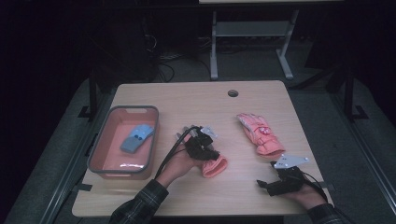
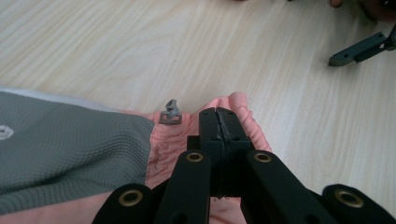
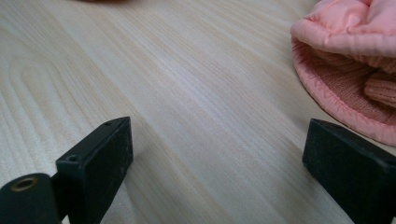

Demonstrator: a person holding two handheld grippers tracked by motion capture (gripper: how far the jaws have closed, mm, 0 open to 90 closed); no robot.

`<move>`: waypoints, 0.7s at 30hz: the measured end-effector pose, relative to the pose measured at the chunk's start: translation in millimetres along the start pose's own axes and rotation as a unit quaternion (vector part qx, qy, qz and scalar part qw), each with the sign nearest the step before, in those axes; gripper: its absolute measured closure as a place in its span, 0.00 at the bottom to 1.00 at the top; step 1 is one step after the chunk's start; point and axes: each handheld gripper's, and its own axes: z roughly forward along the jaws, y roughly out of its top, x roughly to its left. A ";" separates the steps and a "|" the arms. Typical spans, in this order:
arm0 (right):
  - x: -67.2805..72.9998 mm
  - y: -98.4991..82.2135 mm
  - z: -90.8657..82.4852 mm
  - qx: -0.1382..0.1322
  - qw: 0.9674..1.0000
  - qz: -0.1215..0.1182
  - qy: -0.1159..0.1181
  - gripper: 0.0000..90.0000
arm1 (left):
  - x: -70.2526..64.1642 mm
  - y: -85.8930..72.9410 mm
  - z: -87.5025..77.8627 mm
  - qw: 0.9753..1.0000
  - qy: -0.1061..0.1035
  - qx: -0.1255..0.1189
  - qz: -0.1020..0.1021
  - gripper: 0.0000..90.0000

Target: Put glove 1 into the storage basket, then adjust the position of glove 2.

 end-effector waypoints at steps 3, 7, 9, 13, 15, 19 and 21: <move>0.0 0.0 0.0 0.000 1.000 0.000 0.000 0.09 | -5.3 2.0 1.4 1.000 -0.002 -0.003 0.010 1.00; -0.1 0.0 0.0 0.000 1.000 0.000 0.000 0.09 | -9.0 4.5 -0.9 1.000 -0.002 -0.009 0.019 1.00; -0.1 0.0 0.1 0.000 1.000 -0.001 0.000 0.09 | -8.3 5.2 -4.8 1.000 -0.001 -0.015 0.020 1.00; -0.2 0.1 0.2 0.000 1.000 -0.001 0.001 0.09 | 0.8 2.3 -16.1 1.000 0.014 -0.028 0.006 1.00; -0.1 0.1 0.1 0.000 1.000 -0.001 0.000 0.09 | 8.2 -0.4 -22.5 0.999 0.029 -0.032 -0.005 1.00; -0.1 0.1 0.1 0.000 1.000 -0.001 0.001 0.09 | 23.3 -6.6 -30.6 0.998 0.055 -0.030 -0.017 1.00; -0.1 0.1 0.1 0.000 1.000 0.000 0.001 0.09 | 28.4 -9.8 -29.3 0.997 0.061 -0.037 -0.035 1.00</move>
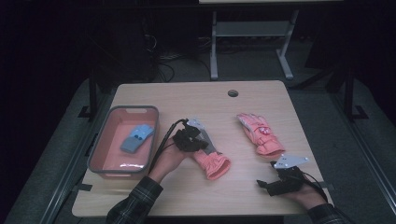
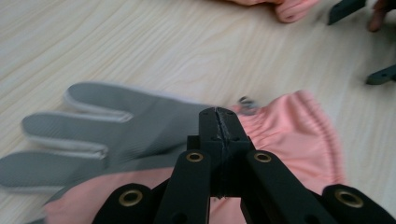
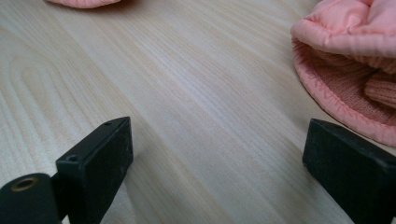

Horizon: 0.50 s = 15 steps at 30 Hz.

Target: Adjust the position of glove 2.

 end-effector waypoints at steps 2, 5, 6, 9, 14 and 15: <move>-0.1 0.0 0.0 0.000 1.000 0.000 0.000 0.09 | 4.0 -2.3 1.9 1.000 0.004 0.003 -0.004 1.00; -0.1 0.0 0.0 0.000 1.000 -0.001 0.000 0.09 | 5.3 -5.1 8.0 1.000 -0.001 0.024 0.003 1.00; 0.0 0.0 0.0 0.000 1.000 0.000 0.000 0.09 | 4.0 -6.2 11.3 1.000 -0.003 0.024 0.000 1.00; 0.0 0.0 0.0 0.000 1.000 0.000 0.000 0.09 | 0.8 -7.2 16.9 0.999 -0.008 0.032 0.003 1.00; 0.0 0.0 0.0 0.000 1.000 0.000 0.000 0.09 | -8.6 -4.6 21.5 0.999 -0.027 0.041 0.017 1.00; -0.1 0.0 0.0 0.000 1.000 0.000 0.000 0.09 | -13.5 -3.9 23.9 0.999 -0.034 0.039 0.016 1.00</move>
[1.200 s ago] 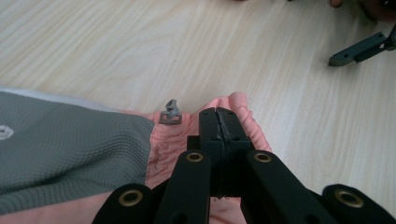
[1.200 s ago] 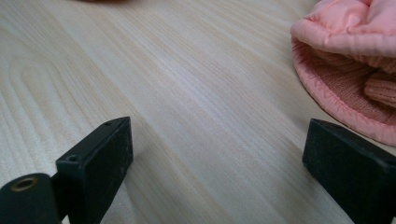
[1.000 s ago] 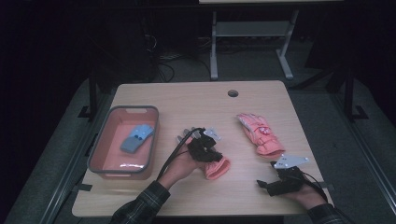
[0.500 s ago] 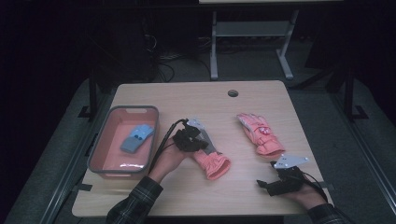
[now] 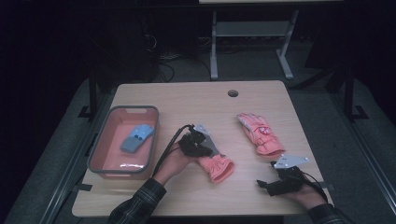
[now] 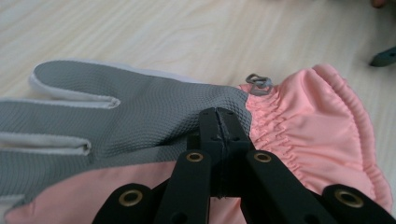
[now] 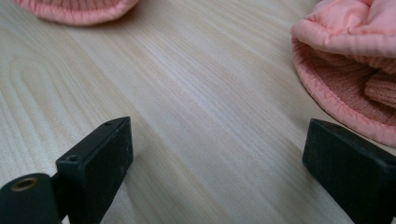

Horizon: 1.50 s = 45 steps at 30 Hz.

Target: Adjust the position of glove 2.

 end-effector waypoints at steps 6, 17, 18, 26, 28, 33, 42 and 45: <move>-0.2 0.0 0.1 -0.001 1.000 -0.002 0.000 0.09 | -23.7 7.0 11.4 0.999 -0.025 0.004 0.023 1.00; -0.1 0.0 0.0 0.000 1.000 0.000 0.000 0.09 | -48.7 13.8 23.8 0.998 -0.053 0.003 0.043 1.00; 0.0 0.0 0.0 0.000 1.000 0.000 0.000 0.09 | -49.2 13.7 23.8 0.998 -0.053 0.004 0.046 1.00; 0.0 0.0 0.0 0.000 1.000 0.000 0.000 0.09 | -43.0 12.0 2.8 0.998 -0.042 -0.027 0.039 1.00; 0.0 0.0 0.0 0.000 1.000 0.000 0.000 0.09 | -39.8 8.6 -4.7 0.998 -0.038 -0.036 0.037 1.00; 0.0 0.0 0.0 0.000 1.000 0.000 0.000 0.09 | -32.3 -7.5 -23.7 0.998 -0.025 -0.052 0.031 1.00; 0.0 0.0 0.0 0.000 1.000 0.000 0.000 0.09 | -29.8 -53.5 -46.0 0.997 0.008 -0.064 0.032 0.93; 0.3 -0.1 -0.2 0.000 1.000 0.002 -0.002 0.09 | -29.7 -68.1 -48.6 0.997 0.016 -0.063 0.032 0.88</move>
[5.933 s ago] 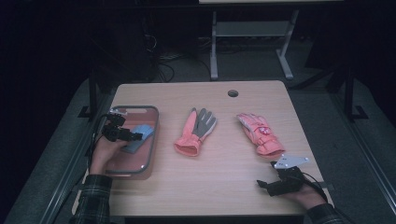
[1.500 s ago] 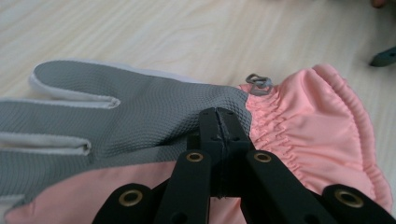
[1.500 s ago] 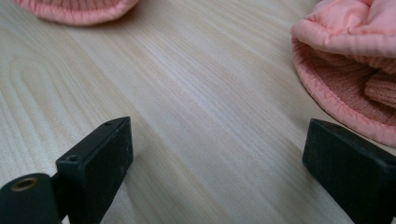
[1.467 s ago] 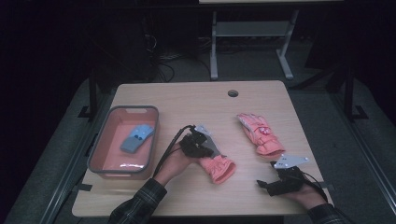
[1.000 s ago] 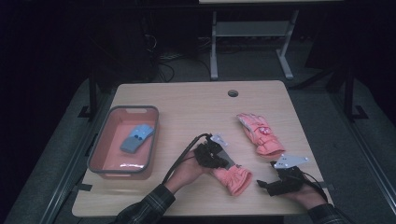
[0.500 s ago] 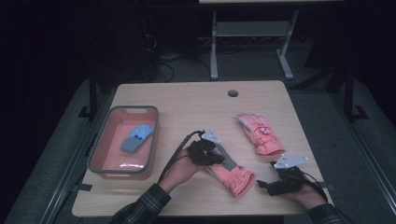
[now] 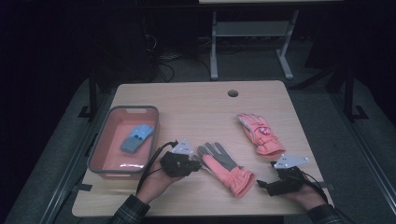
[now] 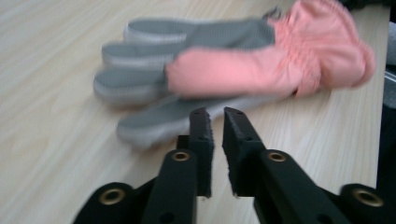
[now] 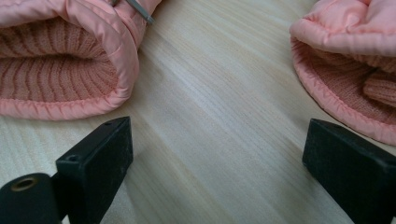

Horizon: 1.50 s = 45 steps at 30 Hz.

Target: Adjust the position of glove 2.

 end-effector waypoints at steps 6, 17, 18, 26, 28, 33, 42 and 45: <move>0.2 0.0 -0.2 0.000 1.000 0.000 0.001 0.10 | -6.1 -25.3 1.3 0.998 0.050 0.022 0.030 0.65; 3.0 3.6 -1.1 0.013 1.000 0.000 -0.002 0.17 | -8.3 -51.0 8.3 0.998 0.056 0.020 0.019 0.32; 3.9 6.0 -3.6 0.022 1.000 -0.003 0.003 0.23 | -7.5 -51.5 8.5 0.998 0.053 0.018 0.018 0.29; 5.8 19.7 -16.4 0.035 0.999 0.010 0.026 0.34 | -2.5 -61.2 11.6 0.999 0.041 -0.018 0.031 0.15; 6.2 22.1 -18.2 0.035 0.999 0.014 0.027 0.34 | -2.4 -61.0 11.8 0.998 0.041 -0.018 0.032 0.14; 4.6 36.7 -26.3 0.034 0.999 0.011 0.015 0.34 | -2.3 -61.1 12.0 0.998 0.041 -0.019 0.033 0.14; -27.9 73.4 -37.7 0.014 0.999 0.043 -0.022 0.33 | -1.7 -60.6 12.0 0.999 0.038 -0.018 0.034 0.15; -38.4 80.1 -36.2 0.015 0.998 0.057 -0.029 0.32 | -1.3 -60.5 11.7 0.998 0.039 -0.017 0.037 0.15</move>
